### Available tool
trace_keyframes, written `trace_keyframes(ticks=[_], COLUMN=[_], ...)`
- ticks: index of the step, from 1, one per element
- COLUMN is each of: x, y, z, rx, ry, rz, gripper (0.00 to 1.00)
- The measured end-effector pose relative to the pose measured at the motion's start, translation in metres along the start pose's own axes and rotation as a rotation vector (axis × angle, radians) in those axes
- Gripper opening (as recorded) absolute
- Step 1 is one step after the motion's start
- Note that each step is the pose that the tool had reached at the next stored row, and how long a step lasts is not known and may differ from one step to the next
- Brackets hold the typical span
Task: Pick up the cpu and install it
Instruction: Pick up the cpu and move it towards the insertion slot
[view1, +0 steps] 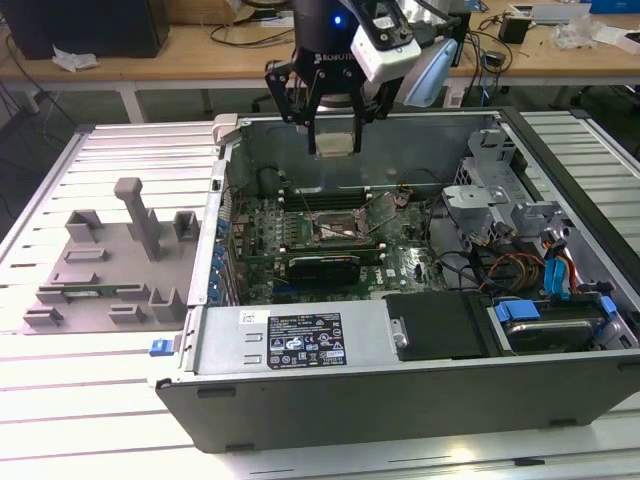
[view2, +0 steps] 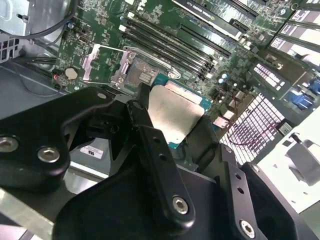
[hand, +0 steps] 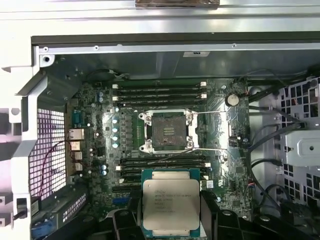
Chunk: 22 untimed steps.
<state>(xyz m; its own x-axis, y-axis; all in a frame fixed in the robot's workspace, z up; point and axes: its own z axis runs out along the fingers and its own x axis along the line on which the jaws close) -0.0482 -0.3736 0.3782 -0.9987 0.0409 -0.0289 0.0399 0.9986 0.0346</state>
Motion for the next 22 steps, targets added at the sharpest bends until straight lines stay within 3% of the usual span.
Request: trace_keyframes(ticks=[6, 22], x=[0.0004, -0.0015], y=[-0.0006, -0.0013], z=[0.0166, 0.0414], rx=[0.0005, 0.0007], ry=[0.0003, 0.0006], rz=[0.0, 0.0], gripper=[0.55, 0.55])
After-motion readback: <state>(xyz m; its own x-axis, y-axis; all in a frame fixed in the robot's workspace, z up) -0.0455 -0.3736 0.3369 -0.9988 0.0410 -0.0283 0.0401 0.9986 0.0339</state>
